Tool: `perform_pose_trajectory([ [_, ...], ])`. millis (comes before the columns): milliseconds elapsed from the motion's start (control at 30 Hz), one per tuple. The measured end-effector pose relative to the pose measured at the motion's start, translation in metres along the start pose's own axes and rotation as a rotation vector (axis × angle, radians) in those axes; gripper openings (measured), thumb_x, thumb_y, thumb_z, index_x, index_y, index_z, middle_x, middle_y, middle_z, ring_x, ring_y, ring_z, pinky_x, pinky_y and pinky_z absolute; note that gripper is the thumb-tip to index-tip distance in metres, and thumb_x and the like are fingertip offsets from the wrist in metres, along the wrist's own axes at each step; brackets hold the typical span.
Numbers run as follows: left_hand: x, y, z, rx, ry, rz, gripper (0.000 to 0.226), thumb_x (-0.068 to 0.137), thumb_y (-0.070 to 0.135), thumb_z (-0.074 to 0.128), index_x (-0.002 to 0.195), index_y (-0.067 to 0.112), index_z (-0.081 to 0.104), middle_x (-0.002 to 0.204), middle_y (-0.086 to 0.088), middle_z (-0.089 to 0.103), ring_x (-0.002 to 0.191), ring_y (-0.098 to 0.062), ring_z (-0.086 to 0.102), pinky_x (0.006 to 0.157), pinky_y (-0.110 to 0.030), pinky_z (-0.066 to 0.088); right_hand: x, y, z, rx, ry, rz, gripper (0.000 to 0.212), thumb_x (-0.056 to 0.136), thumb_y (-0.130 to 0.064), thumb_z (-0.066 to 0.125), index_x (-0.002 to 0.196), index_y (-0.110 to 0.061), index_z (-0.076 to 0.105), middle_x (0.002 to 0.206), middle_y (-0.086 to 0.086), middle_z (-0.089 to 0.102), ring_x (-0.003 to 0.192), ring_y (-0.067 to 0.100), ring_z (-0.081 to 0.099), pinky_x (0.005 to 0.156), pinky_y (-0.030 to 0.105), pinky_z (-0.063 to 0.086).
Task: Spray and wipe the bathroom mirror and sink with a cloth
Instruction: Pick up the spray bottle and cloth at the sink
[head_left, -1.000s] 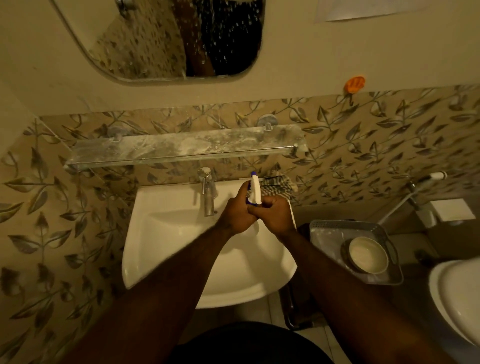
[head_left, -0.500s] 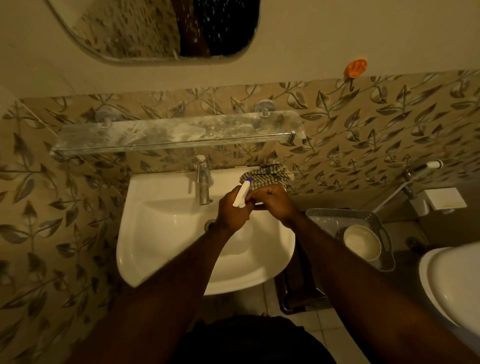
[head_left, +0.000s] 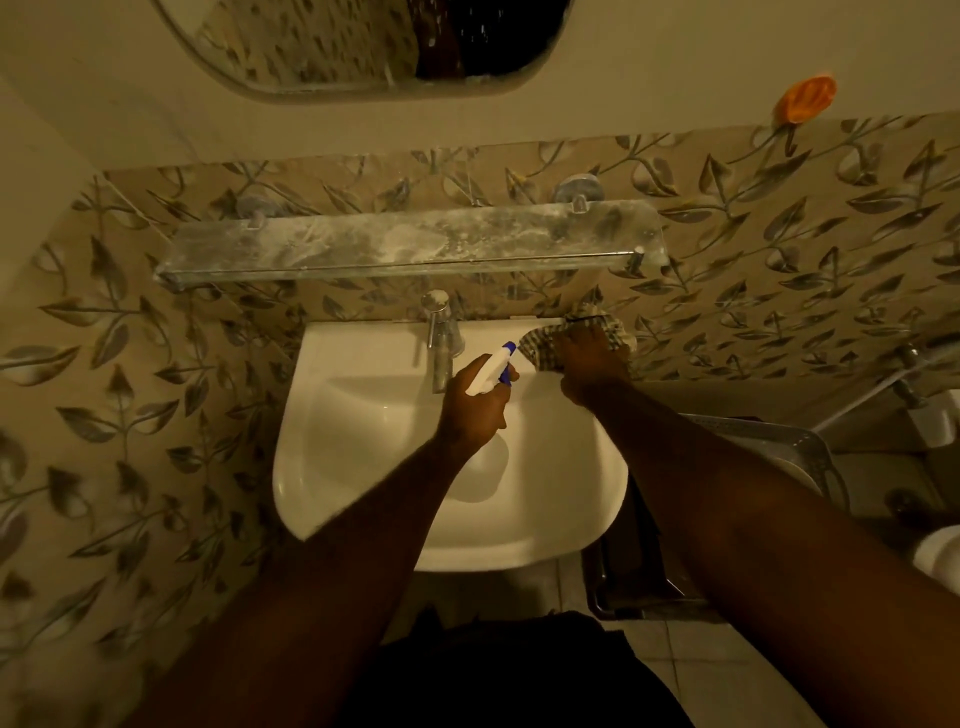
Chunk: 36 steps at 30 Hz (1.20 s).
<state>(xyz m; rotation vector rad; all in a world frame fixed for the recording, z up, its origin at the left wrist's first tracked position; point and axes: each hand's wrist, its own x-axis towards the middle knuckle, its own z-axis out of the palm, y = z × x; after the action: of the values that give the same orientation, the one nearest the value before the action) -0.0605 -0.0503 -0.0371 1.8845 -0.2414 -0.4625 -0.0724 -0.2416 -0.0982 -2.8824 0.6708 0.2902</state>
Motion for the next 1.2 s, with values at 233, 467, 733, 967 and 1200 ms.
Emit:
perform_pose_trajectory([
  [233,0.0,0.007,-0.006,0.036,0.022,0.033,0.026,0.088,-0.003,0.056,0.11,0.007,0.065,0.101,-0.014,0.069,0.078,-0.031,0.067,0.052,-0.034,0.055,0.014,0.001,0.017,0.086,-0.171,0.021,0.06,0.102,-0.034,0.054,0.157,-0.03,0.029,0.168,0.014,0.013,0.152,0.047,0.012,0.118,0.067,0.028],
  [467,-0.006,0.016,-0.017,-0.017,0.05,0.045,0.033,0.085,-0.006,0.055,0.106,0.019,0.064,0.099,-0.014,0.069,0.072,-0.022,0.063,0.047,-0.029,0.052,0.013,0.011,0.004,-0.014,-0.048,-0.019,0.057,0.096,-0.025,0.063,0.149,-0.021,0.044,0.141,0.019,0.054,0.131,0.041,0.052,0.107,0.053,0.048],
  [733,-0.016,0.016,-0.025,0.009,0.085,0.084,0.027,0.084,0.0,0.056,0.099,0.02,0.065,0.09,-0.007,0.066,0.079,-0.029,0.063,0.061,-0.048,0.059,-0.007,-0.004,-0.01,1.227,-0.028,0.618,0.03,0.093,-0.023,0.061,0.103,0.004,0.065,0.091,0.017,0.067,0.074,0.033,0.065,0.055,0.031,0.052],
  [967,-0.027,0.03,-0.038,0.068,0.089,0.208,0.017,0.084,0.002,0.059,0.096,0.008,0.069,0.086,-0.004,0.067,0.077,-0.023,0.063,0.071,-0.046,0.06,-0.069,-0.016,-0.035,1.927,-0.269,0.468,0.037,0.092,-0.013,0.044,0.119,0.001,0.065,0.111,0.021,0.073,0.099,0.034,0.071,0.087,0.044,0.061],
  [1200,-0.034,0.078,-0.075,0.185,0.103,0.437,0.011,0.086,0.024,0.06,0.083,0.013,0.063,0.068,-0.009,0.064,0.059,-0.029,0.064,0.056,-0.046,0.056,-0.099,-0.023,-0.109,1.816,-0.266,0.308,0.039,0.091,-0.022,0.057,0.12,0.0,0.069,0.106,0.019,0.076,0.094,0.034,0.073,0.099,0.045,0.054],
])
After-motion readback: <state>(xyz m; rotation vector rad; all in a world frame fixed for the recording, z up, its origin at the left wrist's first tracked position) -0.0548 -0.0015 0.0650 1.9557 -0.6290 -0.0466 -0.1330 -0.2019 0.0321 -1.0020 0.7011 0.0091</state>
